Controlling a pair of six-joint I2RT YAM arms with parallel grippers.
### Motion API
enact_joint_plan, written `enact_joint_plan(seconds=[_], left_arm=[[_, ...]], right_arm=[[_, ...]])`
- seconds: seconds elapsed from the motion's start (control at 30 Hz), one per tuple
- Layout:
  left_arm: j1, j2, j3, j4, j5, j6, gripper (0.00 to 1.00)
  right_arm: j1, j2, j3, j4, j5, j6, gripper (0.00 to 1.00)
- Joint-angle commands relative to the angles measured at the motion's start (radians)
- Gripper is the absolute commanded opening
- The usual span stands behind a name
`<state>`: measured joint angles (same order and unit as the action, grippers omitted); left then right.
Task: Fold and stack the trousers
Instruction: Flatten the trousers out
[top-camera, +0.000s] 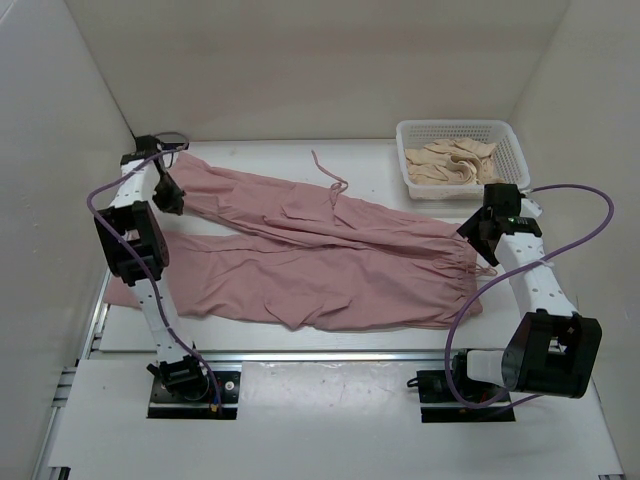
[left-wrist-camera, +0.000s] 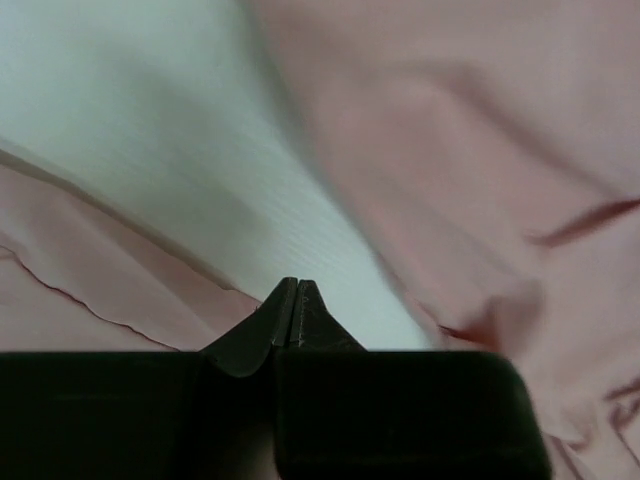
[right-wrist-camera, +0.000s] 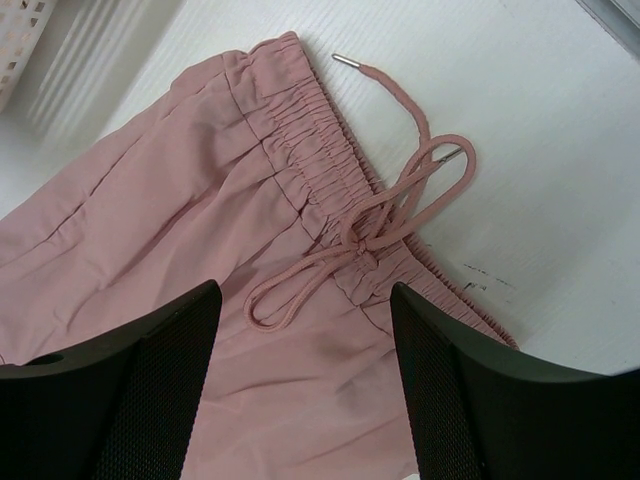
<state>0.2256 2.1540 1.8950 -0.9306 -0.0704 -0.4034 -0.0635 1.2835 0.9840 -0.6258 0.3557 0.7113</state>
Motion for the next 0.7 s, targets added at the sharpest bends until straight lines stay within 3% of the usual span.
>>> enact_joint_plan(seconds=[0.0, 0.1, 0.27, 0.67], left_arm=[[0.055, -0.006, -0.095, 0.044, 0.038, -0.04, 0.1], [0.066, 0.004, -0.093, 0.067, 0.047, -0.04, 0.1], [0.066, 0.122, 0.013, 0.058, 0.067, -0.058, 0.18], [0.057, 0.265, 0.334, -0.017, 0.012, -0.061, 0.17]], right_arm=[[-0.002, -0.013, -0.01, 0.012, 0.002, -0.023, 0.74], [-0.002, -0.013, -0.01, 0.012, 0.002, -0.032, 0.74], [-0.002, -0.003, -0.01, 0.021, 0.002, -0.032, 0.74], [-0.002, 0.016, -0.001, 0.021, -0.001, -0.041, 0.74]])
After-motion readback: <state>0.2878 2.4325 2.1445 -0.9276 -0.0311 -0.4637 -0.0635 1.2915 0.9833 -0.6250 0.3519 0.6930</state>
